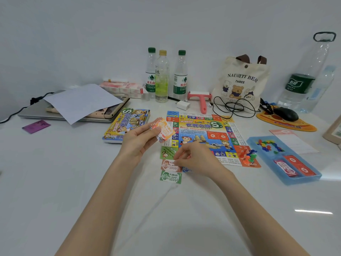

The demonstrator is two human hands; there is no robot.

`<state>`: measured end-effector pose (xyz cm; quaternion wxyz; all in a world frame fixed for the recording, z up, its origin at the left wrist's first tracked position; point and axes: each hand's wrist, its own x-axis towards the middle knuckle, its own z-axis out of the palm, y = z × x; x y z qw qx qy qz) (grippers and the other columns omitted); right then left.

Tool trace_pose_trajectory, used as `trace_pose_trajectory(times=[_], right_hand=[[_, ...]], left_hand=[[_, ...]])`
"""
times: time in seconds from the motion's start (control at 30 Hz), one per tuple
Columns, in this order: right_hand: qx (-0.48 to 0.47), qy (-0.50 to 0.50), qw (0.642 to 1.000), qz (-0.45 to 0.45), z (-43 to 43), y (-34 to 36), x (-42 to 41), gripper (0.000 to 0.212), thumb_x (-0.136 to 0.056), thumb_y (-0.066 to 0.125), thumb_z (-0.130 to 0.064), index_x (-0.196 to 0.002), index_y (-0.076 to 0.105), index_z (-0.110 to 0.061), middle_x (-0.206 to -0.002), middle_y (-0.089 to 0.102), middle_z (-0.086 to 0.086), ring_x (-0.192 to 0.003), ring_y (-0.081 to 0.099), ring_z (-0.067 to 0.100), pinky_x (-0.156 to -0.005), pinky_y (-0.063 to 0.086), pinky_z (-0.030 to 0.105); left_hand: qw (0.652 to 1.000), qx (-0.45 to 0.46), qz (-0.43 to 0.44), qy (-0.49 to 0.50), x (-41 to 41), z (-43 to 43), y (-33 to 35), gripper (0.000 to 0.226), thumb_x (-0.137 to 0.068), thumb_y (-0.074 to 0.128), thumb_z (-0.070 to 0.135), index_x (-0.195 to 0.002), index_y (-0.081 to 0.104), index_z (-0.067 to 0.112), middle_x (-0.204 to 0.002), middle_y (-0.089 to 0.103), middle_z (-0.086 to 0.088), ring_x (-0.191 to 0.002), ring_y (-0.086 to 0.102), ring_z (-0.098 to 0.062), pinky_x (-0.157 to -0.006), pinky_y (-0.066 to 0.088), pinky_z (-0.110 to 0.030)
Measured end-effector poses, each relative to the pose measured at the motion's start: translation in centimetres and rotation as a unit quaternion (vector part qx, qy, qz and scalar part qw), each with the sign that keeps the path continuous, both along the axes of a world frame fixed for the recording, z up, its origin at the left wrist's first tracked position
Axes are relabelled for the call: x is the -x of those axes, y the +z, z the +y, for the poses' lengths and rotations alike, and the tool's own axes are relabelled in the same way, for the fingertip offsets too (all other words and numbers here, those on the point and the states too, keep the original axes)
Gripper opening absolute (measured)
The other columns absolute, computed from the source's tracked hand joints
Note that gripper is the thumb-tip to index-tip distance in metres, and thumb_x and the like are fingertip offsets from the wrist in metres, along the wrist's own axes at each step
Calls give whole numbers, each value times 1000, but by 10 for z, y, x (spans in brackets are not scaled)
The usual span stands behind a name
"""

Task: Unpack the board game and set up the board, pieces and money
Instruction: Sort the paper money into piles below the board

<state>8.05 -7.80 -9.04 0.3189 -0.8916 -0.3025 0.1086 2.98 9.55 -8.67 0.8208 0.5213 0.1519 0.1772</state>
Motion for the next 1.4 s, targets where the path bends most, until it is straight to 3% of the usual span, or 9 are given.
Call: trace_pose_trajectory(times=[0.2, 0.33, 0.43, 0.57, 0.67, 0.9, 1.13, 1.27, 1.4], right_hand=[[19, -18, 998, -55, 2, -2, 5, 9, -77, 74, -19, -80, 69, -26, -67, 65, -13, -71, 61, 2, -63, 47, 22], [-1, -27, 996, -88, 1, -2, 4, 10, -75, 75, -19, -78, 70, -27, -70, 58, -12, -66, 53, 3, -64, 43, 23], [-97, -55, 992, -60, -1, 1, 1, 6, -85, 68, -18, -85, 73, -21, -74, 61, -17, -65, 54, -9, -69, 34, 17], [-217, -110, 970, 20, -3, 9, 2, 8, -90, 63, -26, -92, 71, -25, -91, 68, -13, -79, 62, 0, -71, 48, 19], [-241, -121, 962, 38, -2, 9, 3, 10, -83, 72, -32, -86, 71, -23, -83, 69, -10, -73, 62, -2, -68, 48, 18], [-291, -129, 942, 104, -7, 8, 1, 11, -81, 77, -24, -80, 73, -13, -74, 73, -3, -67, 68, 3, -59, 48, 10], [-252, -111, 953, 128, -19, 17, 3, 11, -88, 69, -22, -79, 74, -19, -69, 68, -17, -56, 60, -12, -49, 41, 4], [-278, -116, 946, 122, -30, 23, 3, 7, -82, 75, -20, -77, 73, -23, -64, 70, -14, -55, 60, -8, -54, 42, 8], [-252, -89, 955, 128, -47, 26, 4, 15, -85, 71, -15, -97, 69, -23, -69, 73, -7, -57, 58, 2, -59, 47, 15]], left_hand=[[1000, -15, 6, 2, -1, -1, -2, 33, -82, 70, 2, -115, 66, 5, -98, 74, -6, -81, 71, -10, -70, 57, -18], [999, -34, 14, 12, -1, -2, -3, 35, -81, 70, 1, -115, 66, 4, -102, 73, -9, -81, 71, -11, -69, 57, -18], [998, -58, 17, 17, -1, -3, -4, 32, -80, 71, 1, -111, 67, 3, -98, 73, -10, -80, 72, -13, -70, 57, -19], [998, -62, 15, 3, -1, -6, -4, 29, -79, 72, 1, -108, 69, 5, -93, 75, -8, -83, 72, -15, -75, 58, -22], [997, -67, 23, -22, -2, -10, -4, 32, -79, 73, 3, -110, 69, 6, -99, 74, -9, -91, 71, -17, -82, 57, -25], [998, -32, 21, -55, -1, -21, -1, 23, -78, 72, 0, -100, 69, 9, -91, 76, -6, -80, 73, -14, -69, 58, -19], [997, -41, 36, -45, 0, -21, 0, 24, -78, 73, 2, -100, 69, 10, -91, 76, -5, -81, 73, -13, -71, 58, -20], [998, -40, 43, -32, -1, -20, -1, 25, -77, 74, 3, -100, 69, 10, -91, 76, -4, -78, 72, -12, -73, 59, -22], [998, -39, 40, -25, -2, -18, -2, 28, -77, 73, 3, -105, 69, 8, -95, 75, -6, -79, 72, -11, -74, 59, -22]])
